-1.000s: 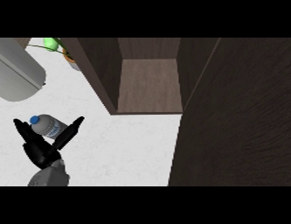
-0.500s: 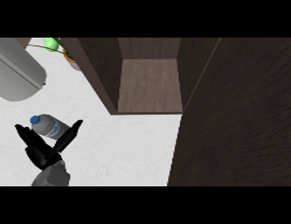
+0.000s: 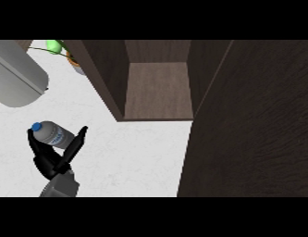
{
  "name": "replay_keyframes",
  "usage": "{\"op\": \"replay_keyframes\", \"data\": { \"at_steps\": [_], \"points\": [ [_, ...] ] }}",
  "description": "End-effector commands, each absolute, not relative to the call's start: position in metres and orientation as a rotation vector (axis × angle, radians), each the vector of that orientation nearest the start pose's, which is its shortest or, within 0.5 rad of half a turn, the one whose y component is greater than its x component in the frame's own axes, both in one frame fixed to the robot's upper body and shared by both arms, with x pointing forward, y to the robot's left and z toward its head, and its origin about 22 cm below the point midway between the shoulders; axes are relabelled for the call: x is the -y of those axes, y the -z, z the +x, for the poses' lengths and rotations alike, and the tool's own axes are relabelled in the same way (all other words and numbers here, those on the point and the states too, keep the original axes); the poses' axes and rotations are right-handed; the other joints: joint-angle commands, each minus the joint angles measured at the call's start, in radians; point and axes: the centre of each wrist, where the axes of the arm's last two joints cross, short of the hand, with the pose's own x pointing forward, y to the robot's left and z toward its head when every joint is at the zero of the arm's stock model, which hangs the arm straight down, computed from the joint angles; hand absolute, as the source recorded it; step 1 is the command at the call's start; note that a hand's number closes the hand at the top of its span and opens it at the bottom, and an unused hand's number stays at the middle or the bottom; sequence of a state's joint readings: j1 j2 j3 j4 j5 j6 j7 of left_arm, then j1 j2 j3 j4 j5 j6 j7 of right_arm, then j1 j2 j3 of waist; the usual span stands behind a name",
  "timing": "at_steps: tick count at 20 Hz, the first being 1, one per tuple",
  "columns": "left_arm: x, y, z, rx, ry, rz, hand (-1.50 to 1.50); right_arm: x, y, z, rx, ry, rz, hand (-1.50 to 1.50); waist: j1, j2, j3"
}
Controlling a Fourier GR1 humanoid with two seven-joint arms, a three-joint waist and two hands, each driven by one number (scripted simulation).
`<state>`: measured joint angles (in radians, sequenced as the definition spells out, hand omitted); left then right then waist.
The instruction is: Pick up the bottled water, place it into the cabinet and close the cabinet
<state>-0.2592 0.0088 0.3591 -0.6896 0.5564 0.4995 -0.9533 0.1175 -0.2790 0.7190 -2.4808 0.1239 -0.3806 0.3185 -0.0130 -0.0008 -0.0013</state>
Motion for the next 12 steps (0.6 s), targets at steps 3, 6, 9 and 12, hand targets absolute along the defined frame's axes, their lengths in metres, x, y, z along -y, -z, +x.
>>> {"op": "replay_keyframes", "data": {
  "at_steps": [3, 6, 9, 12],
  "points": [
    [-0.271, 0.137, 0.257, 1.621, -0.872, 0.664, 1.5, 0.17, -0.194, 0.073, 1.976, -0.202, 0.284, -1.5, -0.002, -0.003, 0.0],
    [-0.269, 0.151, 0.239, 1.667, -0.889, 0.657, 1.5, 0.159, -0.175, 0.075, 1.958, -0.221, 0.28, -1.5, -0.002, -0.002, 0.0],
    [-0.265, 0.145, 0.252, 1.661, -0.897, 0.623, 1.5, 0.156, -0.183, 0.094, 1.998, -0.199, 0.262, -1.5, 0.006, 0.0, 0.0],
    [-0.26, 0.134, 0.262, 1.713, -0.913, 0.57, 1.5, 0.16, -0.171, 0.095, 1.985, -0.225, 0.258, -1.5, 0.008, -0.002, 0.001]
  ]
}}
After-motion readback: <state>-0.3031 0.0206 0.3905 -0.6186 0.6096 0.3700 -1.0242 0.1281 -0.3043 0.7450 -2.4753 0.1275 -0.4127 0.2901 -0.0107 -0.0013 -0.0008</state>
